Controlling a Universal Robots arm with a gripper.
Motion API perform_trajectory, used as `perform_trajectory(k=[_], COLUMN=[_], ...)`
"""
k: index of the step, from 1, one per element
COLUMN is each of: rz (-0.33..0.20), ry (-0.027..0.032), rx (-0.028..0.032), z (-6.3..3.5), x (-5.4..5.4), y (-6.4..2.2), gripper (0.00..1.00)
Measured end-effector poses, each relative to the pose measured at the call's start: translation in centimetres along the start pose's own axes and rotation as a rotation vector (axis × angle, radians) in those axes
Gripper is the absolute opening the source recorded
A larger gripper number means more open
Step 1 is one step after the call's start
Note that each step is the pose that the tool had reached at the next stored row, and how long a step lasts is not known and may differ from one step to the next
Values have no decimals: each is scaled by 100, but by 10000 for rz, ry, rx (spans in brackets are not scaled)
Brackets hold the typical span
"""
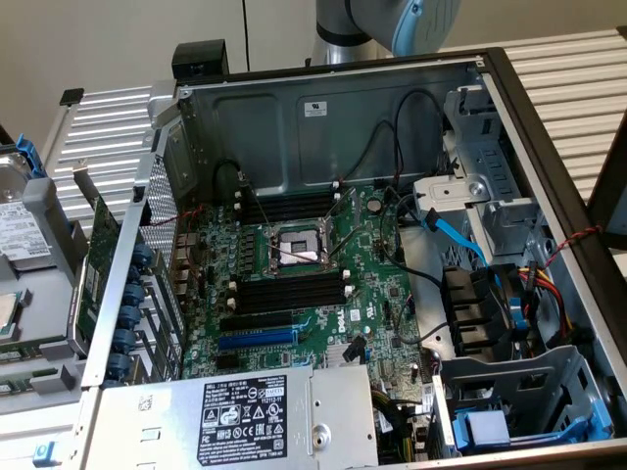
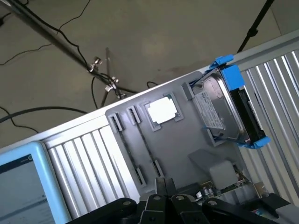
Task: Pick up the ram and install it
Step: 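Pick up the ram and move it above insertion slot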
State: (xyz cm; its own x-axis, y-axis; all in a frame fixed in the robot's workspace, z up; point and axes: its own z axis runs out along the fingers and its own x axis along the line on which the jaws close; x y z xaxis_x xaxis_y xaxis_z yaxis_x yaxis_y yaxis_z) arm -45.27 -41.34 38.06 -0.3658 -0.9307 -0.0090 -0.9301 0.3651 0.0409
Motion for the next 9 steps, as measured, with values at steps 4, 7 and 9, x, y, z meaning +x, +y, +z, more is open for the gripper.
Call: perform_trajectory(k=[4, 7, 9], rz=[-539, -1060, -1415], ry=[12, 32, 47], rx=[18, 13, 10], z=[3, 5, 6], x=[2, 3, 3], y=[0, 1, 1], gripper=[11, 11, 11])
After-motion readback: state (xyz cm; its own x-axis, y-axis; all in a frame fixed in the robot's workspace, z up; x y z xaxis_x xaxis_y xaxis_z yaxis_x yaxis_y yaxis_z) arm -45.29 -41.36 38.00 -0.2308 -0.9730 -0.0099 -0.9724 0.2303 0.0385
